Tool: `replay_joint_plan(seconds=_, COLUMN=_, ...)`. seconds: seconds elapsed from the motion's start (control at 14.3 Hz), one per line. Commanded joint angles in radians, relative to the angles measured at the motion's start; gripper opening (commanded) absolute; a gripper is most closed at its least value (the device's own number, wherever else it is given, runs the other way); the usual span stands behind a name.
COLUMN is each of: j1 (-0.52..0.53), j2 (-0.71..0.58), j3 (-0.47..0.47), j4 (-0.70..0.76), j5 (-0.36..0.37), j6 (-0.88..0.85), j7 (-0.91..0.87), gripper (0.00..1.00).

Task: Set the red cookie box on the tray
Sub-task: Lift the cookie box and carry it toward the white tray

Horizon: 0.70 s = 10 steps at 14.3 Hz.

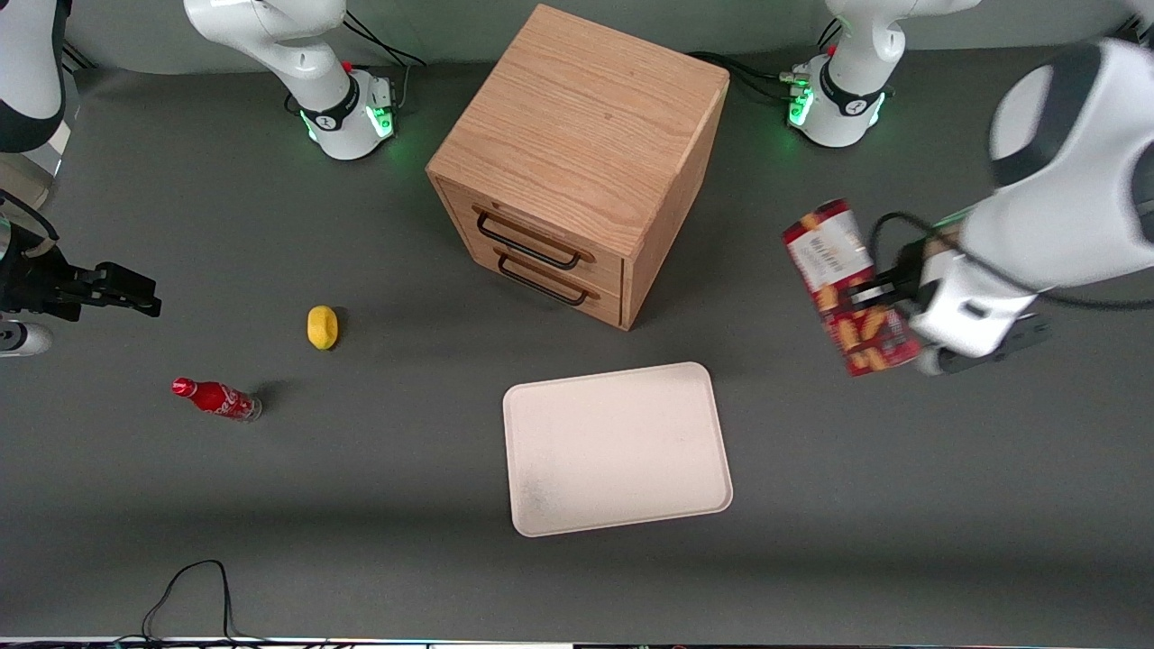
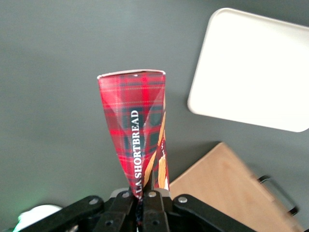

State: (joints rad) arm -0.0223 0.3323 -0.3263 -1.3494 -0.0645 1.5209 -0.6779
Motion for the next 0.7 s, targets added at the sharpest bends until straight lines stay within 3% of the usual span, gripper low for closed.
replay_joint_plan(seconds=0.0, j1=-0.094, j2=0.089, j3=0.007, j4=0.099, j5=0.035, j6=0.033, j7=-0.101, gripper=0.0)
replay_joint_plan(seconds=0.35, j1=-0.229, j2=0.296, j3=0.007, j4=0.281, j5=0.175, j6=0.103, j7=-0.092, gripper=0.0)
replay_joint_plan(seconds=0.63, j1=-0.229, j2=0.395, j3=0.013, j4=0.3, j5=0.18, j6=0.251, j7=0.09, gripper=0.0)
